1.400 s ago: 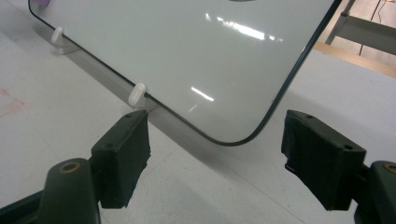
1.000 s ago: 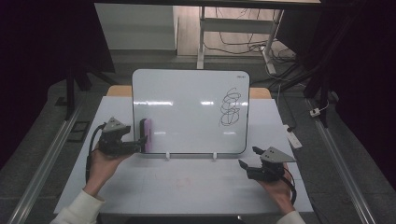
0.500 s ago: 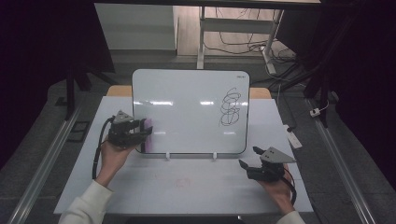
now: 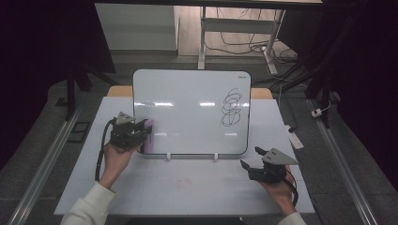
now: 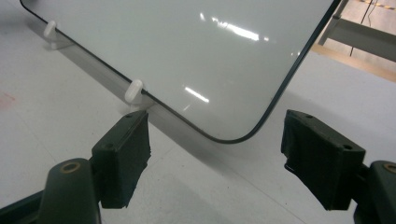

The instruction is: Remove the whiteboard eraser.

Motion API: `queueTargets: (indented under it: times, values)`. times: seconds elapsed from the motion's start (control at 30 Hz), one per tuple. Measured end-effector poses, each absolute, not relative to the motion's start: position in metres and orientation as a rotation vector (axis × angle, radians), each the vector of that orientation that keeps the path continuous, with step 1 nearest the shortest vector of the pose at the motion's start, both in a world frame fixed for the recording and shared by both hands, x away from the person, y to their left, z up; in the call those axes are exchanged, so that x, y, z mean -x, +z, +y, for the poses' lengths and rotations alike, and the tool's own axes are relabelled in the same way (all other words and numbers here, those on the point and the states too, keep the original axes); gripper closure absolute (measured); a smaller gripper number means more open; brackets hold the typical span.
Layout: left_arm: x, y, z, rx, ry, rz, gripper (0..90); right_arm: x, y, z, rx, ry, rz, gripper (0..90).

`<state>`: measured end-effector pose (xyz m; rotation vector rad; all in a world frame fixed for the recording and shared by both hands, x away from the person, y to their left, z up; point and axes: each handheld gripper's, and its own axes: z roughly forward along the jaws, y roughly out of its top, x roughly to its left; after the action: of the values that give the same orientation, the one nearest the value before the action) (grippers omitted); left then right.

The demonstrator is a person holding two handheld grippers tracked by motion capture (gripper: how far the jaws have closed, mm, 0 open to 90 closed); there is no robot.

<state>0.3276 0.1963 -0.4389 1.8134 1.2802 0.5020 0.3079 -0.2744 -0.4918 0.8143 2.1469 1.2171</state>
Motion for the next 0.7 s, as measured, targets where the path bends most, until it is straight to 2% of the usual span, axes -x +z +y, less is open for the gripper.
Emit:
queueTargets:
  times: [0.27,0.63,0.7]
  values:
    - [-0.308,-0.417,0.189,-1.78,0.477,1.147,59.6,-0.305,-0.489,-0.273,-0.805,1.247,2.133,23.4]
    - [-0.307,-0.421,0.176,-1.766,0.333,1.034,59.6,-0.301,-0.487,-0.268,-0.816,1.275,2.127,24.0]
    - [-0.306,-0.421,0.172,-1.765,0.344,1.017,59.6,-0.3,-0.486,-0.265,-0.812,1.279,2.129,24.0]
